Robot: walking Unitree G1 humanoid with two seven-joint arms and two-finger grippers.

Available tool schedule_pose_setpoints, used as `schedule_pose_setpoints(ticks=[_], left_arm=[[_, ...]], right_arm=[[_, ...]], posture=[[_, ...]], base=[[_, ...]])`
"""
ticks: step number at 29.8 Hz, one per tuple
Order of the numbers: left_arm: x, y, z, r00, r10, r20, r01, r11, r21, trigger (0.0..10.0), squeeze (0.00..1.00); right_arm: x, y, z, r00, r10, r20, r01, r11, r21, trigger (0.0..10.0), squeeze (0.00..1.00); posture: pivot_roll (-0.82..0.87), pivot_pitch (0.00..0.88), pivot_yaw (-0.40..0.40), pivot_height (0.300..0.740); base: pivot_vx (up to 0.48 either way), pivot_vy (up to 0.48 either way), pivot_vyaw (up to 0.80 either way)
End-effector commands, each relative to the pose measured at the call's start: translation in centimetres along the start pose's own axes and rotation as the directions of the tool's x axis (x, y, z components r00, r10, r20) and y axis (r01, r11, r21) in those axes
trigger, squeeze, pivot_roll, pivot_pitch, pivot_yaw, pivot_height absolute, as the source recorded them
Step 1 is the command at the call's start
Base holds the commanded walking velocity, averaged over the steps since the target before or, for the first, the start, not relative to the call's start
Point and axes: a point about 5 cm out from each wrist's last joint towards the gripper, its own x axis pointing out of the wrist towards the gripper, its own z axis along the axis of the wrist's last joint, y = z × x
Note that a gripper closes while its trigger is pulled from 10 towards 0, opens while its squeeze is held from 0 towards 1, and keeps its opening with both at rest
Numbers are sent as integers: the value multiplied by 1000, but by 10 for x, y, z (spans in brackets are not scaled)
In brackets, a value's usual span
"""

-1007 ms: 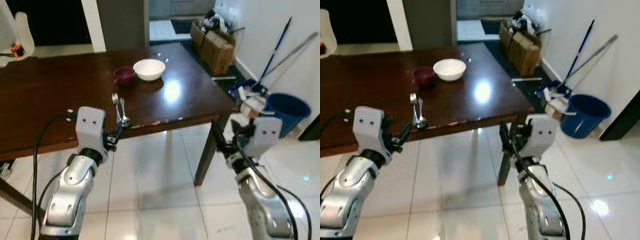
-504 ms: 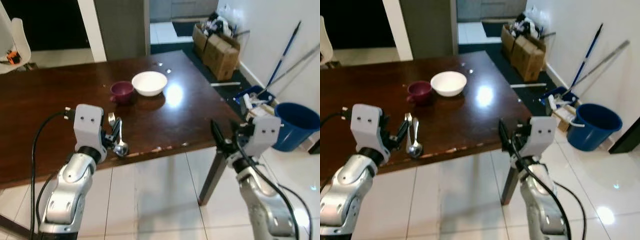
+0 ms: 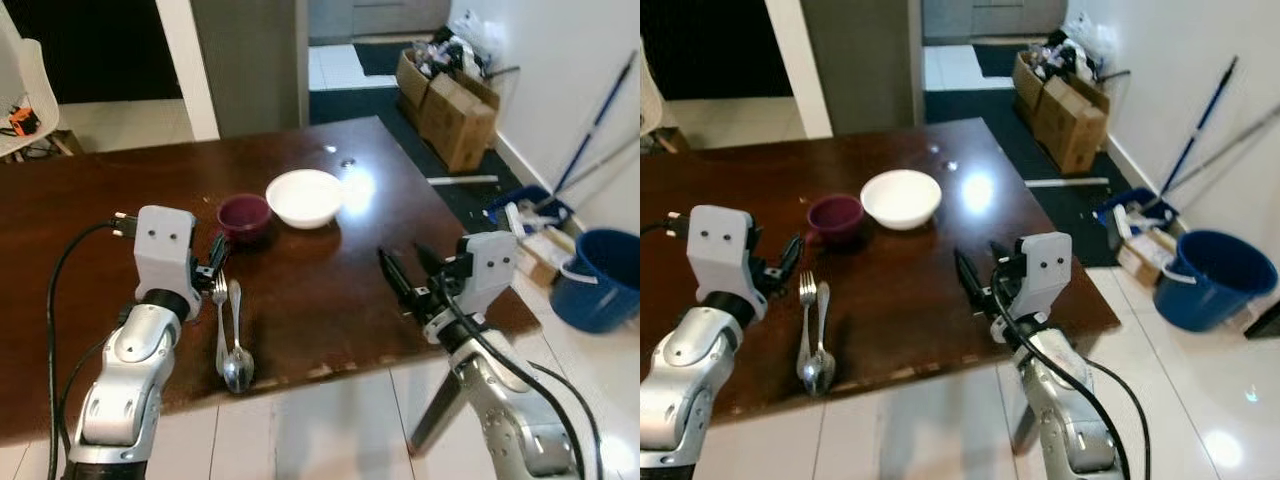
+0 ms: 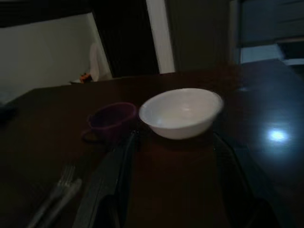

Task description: Setting the table

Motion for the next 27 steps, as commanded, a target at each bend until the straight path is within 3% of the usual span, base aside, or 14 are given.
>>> schedule_pose_setpoints(ticks=[1,7,11,15,20,23,27], left_arm=[[0,1,-3,1000,5,-20,-5,1000,3,10000,0],[1,0,-1,1000,-11,-12,11,1000,8,10000,0],[2,-11,3,993,-120,5,120,993,13,10000,0],[2,-13,4,989,-150,4,150,989,10,10000,0],[-6,-36,10,919,-394,18,392,918,64,10000,0],[-6,-39,15,904,-426,33,422,901,100,10000,0],[-6,-42,20,888,-458,44,447,880,160,10000,0]], right_arm=[[-1,-1,-2,1000,2,-12,-2,1000,4,10000,0],[-2,-6,-1,1000,-18,-14,19,1000,14,10000,0],[-2,-15,-1,997,-73,-11,73,997,24,10000,0],[-2,-17,-1,997,-80,-10,80,996,26,10000,0],[2,-28,-5,993,-112,-30,114,988,100,10000,0],[4,-34,-12,990,-126,-67,134,980,145,10000,0],[8,-43,-17,982,-164,-96,176,976,130,10000,0]], posture=[[3,46,120,740],[1,45,124,740],[0,44,127,740],[0,44,127,740],[0,36,130,740],[3,35,130,740],[7,34,132,740]], base=[[472,0,0],[480,0,0],[418,0,0],[322,0,0],[0,0,0],[0,0,0],[0,0,0]])
